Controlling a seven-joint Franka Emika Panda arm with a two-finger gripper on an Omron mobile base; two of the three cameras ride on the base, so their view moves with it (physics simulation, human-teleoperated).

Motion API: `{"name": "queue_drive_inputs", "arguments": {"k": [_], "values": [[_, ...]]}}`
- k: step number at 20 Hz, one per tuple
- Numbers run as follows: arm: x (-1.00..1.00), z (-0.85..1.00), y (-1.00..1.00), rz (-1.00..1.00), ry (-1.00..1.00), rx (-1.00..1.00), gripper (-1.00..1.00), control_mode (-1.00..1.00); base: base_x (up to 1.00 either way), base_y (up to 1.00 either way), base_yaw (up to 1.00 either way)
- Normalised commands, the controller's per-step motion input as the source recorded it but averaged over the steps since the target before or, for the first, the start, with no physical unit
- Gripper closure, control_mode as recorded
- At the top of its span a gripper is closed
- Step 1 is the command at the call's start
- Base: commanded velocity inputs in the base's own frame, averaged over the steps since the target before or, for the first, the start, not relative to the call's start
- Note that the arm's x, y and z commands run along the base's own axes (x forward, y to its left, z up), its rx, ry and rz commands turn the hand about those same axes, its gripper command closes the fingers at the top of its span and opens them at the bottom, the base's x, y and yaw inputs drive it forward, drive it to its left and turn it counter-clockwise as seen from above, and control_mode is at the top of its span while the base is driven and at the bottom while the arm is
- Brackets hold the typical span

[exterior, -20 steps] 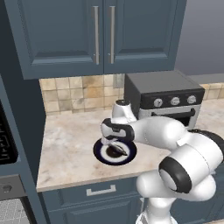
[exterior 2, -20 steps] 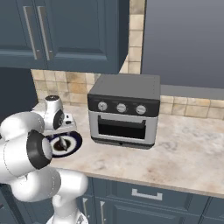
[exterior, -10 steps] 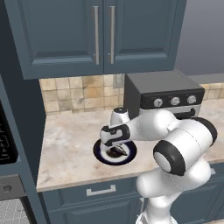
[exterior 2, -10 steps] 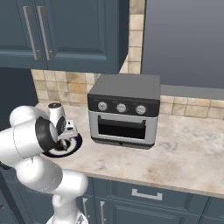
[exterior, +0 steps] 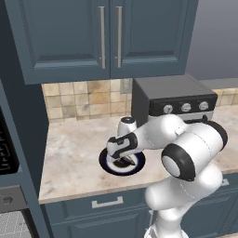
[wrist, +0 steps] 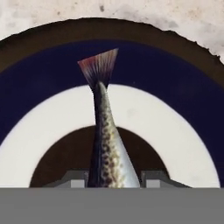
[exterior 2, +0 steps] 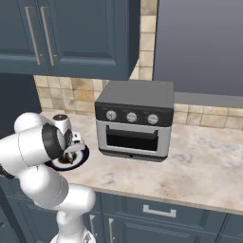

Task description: Place the fish on the top rack of the oven, and slide the tray back inside. Close the oven door.

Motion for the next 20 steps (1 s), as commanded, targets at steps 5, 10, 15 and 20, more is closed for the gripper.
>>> {"name": "queue_drive_inputs", "arguments": {"k": [5,10,15,20], "values": [[-0.31,0.21,-0.14,0.01,-0.16,0.00,1.00,-1.00,0.00,0.00,0.00],[-0.57,0.71,-0.28,0.07,-0.16,0.00,1.00,-1.00,0.00,0.00,0.00],[-0.84,0.88,-0.30,0.11,-0.16,0.01,1.00,-1.00,0.00,0.00,0.00],[-0.89,0.92,-0.26,0.04,-0.16,0.00,1.00,-1.00,0.00,0.00,0.00]]}}
